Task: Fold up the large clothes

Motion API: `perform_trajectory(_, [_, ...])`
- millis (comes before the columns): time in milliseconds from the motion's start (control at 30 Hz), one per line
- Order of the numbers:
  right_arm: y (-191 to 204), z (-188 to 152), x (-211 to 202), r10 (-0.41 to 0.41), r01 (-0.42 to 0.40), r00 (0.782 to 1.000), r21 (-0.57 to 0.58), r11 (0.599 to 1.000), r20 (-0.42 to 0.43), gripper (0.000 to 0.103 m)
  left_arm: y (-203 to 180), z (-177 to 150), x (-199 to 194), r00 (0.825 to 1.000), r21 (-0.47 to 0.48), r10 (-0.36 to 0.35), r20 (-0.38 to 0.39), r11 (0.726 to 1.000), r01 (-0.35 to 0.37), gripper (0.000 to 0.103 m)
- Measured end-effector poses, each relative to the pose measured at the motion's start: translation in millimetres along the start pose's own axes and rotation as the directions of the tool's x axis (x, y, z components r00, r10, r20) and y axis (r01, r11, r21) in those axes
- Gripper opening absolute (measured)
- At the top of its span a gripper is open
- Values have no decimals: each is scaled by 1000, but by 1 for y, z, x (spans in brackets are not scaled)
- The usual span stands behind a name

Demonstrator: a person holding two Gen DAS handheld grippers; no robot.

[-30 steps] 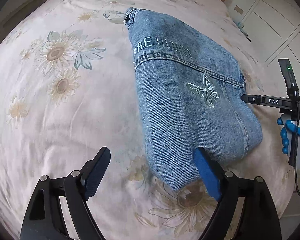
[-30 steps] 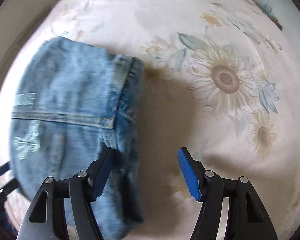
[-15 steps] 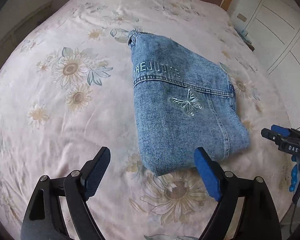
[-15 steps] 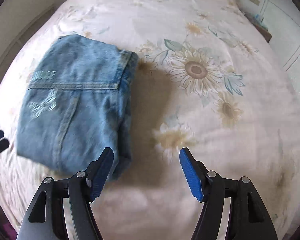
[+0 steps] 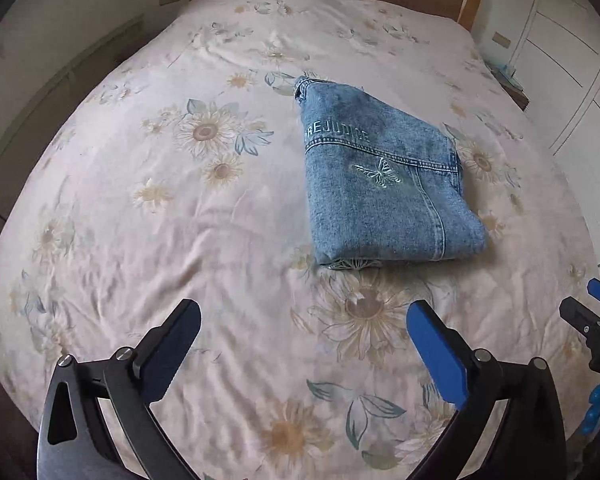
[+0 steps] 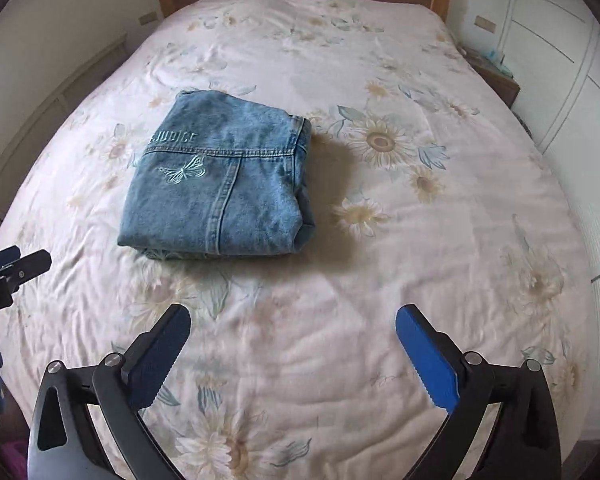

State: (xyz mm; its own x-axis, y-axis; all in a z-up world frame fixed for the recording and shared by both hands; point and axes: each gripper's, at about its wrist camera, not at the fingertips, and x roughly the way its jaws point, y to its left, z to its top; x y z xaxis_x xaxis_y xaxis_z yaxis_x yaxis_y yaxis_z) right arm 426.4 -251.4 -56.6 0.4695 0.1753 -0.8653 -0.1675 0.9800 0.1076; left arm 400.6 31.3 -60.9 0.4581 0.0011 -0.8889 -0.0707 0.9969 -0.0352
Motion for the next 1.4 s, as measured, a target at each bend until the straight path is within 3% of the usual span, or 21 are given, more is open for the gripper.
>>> perform_trajectory(367, [-2,-7,-53,-6,7,994,-6,1000,105,103,7,-11,-53,997,22,43,70,999,-45,102])
perform_trajectory(667, [-16,-16,-69,-33,29,992,34,999,122,103,7,-5,-86,985,18,59,160,998,-63,102])
perform_trajectory(1400, [-16,-28,-80,-60,58,992,18,998,107,103,-2,-12,-91,980,37,85,179,995,-93,102])
